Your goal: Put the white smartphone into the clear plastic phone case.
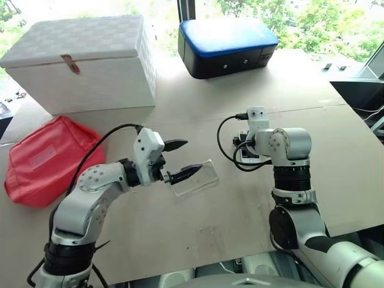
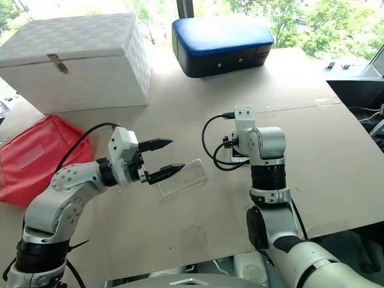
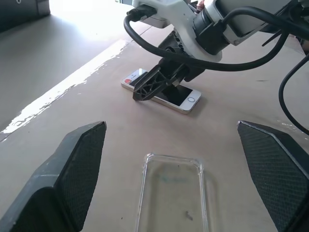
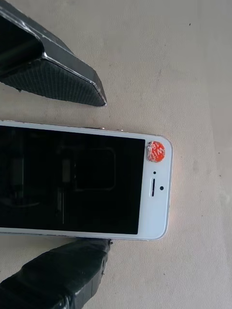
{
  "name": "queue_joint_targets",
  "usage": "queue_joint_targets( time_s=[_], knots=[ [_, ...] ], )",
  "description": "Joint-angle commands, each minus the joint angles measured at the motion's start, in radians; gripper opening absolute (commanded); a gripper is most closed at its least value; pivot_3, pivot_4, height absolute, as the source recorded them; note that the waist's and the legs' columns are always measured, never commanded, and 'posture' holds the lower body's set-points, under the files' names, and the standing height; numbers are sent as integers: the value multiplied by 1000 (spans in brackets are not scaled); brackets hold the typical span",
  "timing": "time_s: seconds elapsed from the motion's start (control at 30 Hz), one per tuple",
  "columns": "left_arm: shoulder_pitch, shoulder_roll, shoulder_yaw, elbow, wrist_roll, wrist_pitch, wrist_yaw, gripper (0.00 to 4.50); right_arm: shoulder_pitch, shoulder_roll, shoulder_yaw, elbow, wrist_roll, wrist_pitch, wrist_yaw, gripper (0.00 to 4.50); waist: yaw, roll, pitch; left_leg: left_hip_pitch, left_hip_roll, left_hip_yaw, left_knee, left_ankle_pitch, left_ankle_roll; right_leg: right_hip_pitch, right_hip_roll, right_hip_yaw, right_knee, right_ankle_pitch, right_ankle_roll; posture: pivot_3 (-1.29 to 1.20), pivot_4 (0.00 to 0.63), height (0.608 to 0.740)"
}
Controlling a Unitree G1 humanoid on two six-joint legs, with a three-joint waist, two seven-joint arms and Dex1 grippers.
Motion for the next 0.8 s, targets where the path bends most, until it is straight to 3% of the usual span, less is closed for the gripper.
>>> queue_joint_targets(
  time_s=[0.03, 0.37, 0.8],
  knots=[
    [13, 6, 34, -49, -30, -45, -9, 4408, 53, 26, 24, 57, 41, 48, 71, 4500, 0, 0, 0, 0, 0, 0, 0, 0, 0, 0, 0, 0, 0, 0, 0, 0, 150, 740],
    [115, 4, 165, -80, -160, -115, -48, 4408, 105, -34, 93, -10, 40, 71, 143, 4500, 2, -2, -2, 0, 1, 0, 0, 0, 0, 0, -1, -1, 0, -1, -2, 0, 150, 740],
    [210, 14, 216, -154, -218, -109, 10, 4408, 165, -103, 129, -115, 49, 149, 225, 4500, 8, -2, -2, -1, 1, -1, 0, -3, -5, 0, 0, -2, 0, -3, -4, 0, 150, 740]
  ],
)
